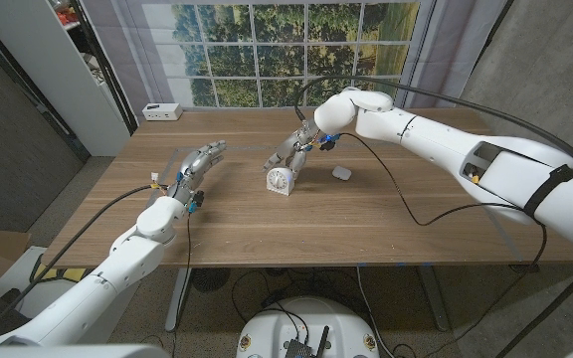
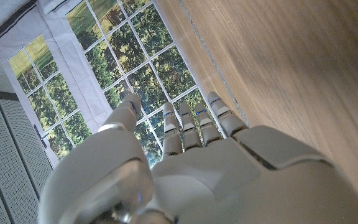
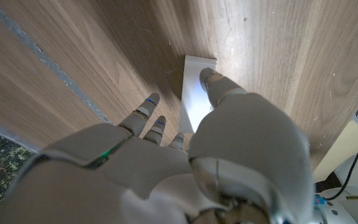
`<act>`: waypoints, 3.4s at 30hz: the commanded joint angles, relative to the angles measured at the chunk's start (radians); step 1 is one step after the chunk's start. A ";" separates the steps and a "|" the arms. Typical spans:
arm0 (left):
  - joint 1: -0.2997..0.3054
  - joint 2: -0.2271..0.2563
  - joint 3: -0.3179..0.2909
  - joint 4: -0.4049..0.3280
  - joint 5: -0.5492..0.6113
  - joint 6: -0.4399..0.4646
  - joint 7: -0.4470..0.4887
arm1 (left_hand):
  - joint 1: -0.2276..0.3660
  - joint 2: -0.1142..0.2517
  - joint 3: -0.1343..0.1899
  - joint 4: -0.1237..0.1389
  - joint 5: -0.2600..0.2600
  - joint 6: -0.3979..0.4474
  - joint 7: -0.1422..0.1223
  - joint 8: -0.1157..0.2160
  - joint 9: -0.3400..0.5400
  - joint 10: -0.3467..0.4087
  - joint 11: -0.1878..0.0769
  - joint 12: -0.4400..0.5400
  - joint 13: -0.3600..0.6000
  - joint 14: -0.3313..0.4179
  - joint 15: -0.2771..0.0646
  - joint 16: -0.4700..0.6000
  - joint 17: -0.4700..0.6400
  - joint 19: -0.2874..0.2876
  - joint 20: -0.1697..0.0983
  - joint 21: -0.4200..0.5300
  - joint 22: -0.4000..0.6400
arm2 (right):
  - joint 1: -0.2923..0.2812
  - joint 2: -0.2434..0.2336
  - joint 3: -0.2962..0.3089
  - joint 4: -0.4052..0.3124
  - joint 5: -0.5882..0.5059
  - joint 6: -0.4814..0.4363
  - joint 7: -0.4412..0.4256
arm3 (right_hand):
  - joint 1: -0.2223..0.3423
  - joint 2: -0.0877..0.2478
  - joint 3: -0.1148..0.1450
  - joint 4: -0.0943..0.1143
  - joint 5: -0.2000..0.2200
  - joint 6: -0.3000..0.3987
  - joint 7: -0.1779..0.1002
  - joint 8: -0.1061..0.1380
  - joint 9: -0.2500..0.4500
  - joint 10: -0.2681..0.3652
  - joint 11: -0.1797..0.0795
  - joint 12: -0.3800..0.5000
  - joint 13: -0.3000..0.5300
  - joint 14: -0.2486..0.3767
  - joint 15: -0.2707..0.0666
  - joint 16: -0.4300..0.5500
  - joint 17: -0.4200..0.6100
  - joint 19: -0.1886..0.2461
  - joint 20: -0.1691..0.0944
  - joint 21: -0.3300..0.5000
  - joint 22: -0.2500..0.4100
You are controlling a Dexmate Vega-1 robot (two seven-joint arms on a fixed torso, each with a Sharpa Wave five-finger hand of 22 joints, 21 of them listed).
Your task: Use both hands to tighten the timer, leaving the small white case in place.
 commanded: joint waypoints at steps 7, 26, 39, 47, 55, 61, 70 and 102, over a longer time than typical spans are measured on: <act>-0.027 -0.010 0.016 0.019 0.002 0.018 -0.008 | 0.013 -0.002 -0.004 0.000 0.005 0.008 -0.003 -0.006 0.005 0.013 -0.005 0.005 0.005 0.008 0.000 0.006 0.004 -0.001 0.004 0.000 0.005 | 0.019 0.035 -0.027 0.096 0.006 0.004 0.015 | 0.021 -0.003 -0.013 0.001 -0.007 -0.025 -0.002 0.005 0.002 -0.002 0.003 0.013 0.003 0.020 -0.088 0.015 0.003 0.018 -0.008 0.013 0.003; -0.055 -0.014 0.032 0.040 0.001 0.033 -0.023 | 0.017 -0.002 -0.006 0.000 0.006 0.012 0.000 -0.007 0.006 0.014 -0.003 0.007 0.011 0.008 0.000 0.005 0.004 -0.001 0.004 0.001 0.005 | -0.028 -0.001 -0.017 0.042 0.013 -0.005 -0.020 | 0.047 0.013 -0.039 0.012 -0.034 0.024 -0.004 0.037 0.010 0.072 -0.022 0.044 0.010 0.112 -0.136 0.051 0.014 0.067 -0.021 0.025 0.005; -0.065 -0.014 0.042 0.040 0.023 0.031 -0.015 | 0.021 0.000 -0.006 -0.001 0.007 0.011 -0.003 -0.009 0.007 0.013 -0.004 0.007 0.015 0.009 0.000 0.006 0.004 -0.001 0.003 0.002 0.005 | -0.047 -0.029 0.006 -0.011 0.002 -0.048 -0.042 | 0.051 0.027 -0.092 0.022 -0.072 0.164 -0.003 0.085 0.029 0.207 -0.027 0.094 0.035 0.238 -0.178 0.114 0.041 0.121 -0.029 0.030 0.006; -0.072 -0.003 0.055 0.026 0.064 0.040 0.002 | 0.028 0.004 -0.003 -0.003 0.008 0.011 -0.007 -0.010 0.007 0.012 -0.005 0.007 0.018 0.007 -0.001 0.005 0.004 -0.002 0.005 0.003 0.005 | -0.058 -0.043 0.028 -0.037 0.005 -0.095 -0.058 | 0.038 0.039 -0.137 0.030 -0.093 0.282 -0.004 0.124 0.049 0.293 -0.019 0.130 0.071 0.312 -0.185 0.175 0.077 0.160 -0.031 0.033 0.007; -0.064 0.027 0.065 -0.038 0.139 0.098 0.067 | 0.064 -0.015 -0.002 -0.020 0.003 0.006 -0.049 -0.012 0.007 0.003 -0.020 0.003 0.023 -0.001 -0.010 0.003 0.005 -0.016 0.004 -0.003 0.003 | -0.055 -0.041 0.048 -0.033 0.042 -0.139 -0.041 | 0.021 0.036 -0.169 0.033 -0.103 0.358 -0.004 0.150 0.062 0.344 -0.009 0.152 0.094 0.344 -0.184 0.213 0.101 0.185 -0.027 0.035 0.008; -0.057 0.042 0.074 -0.078 0.189 0.125 0.100 | 0.104 -0.048 -0.011 -0.026 -0.012 0.025 -0.106 -0.003 0.009 -0.002 -0.027 0.001 0.028 -0.013 -0.017 0.003 0.006 -0.030 0.004 -0.006 0.001 | -0.049 -0.037 0.058 -0.030 0.072 -0.182 -0.021 | 0.011 0.034 -0.183 0.036 -0.106 0.380 -0.003 0.156 0.067 0.358 0.000 0.157 0.103 0.358 -0.184 0.231 0.111 0.197 -0.027 0.037 0.008; -0.078 0.052 0.104 -0.108 0.286 0.138 0.122 | 0.151 -0.105 -0.037 -0.023 -0.002 0.070 -0.154 0.015 0.016 0.005 -0.048 0.005 0.035 -0.014 -0.033 0.007 0.007 -0.038 0.003 -0.007 0.001 | -0.048 -0.049 0.085 -0.066 0.113 -0.289 -0.020 | 0.003 0.031 -0.196 0.036 -0.107 0.398 -0.002 0.160 0.073 0.384 0.016 0.167 0.114 0.380 -0.183 0.250 0.120 0.219 -0.024 0.041 0.008; -0.160 0.037 0.155 -0.077 0.388 0.043 0.036 | 0.220 -0.174 -0.085 -0.010 0.035 0.181 -0.178 0.056 0.032 0.011 -0.056 0.010 0.046 -0.015 -0.044 0.009 0.009 -0.038 0.006 -0.002 0.002 | -0.087 -0.082 0.189 -0.132 0.402 -0.587 -0.082 | -0.044 0.021 -0.215 0.042 -0.103 0.492 0.019 0.194 0.099 0.448 0.092 0.199 0.153 0.499 -0.181 0.286 0.124 0.299 -0.011 0.057 0.010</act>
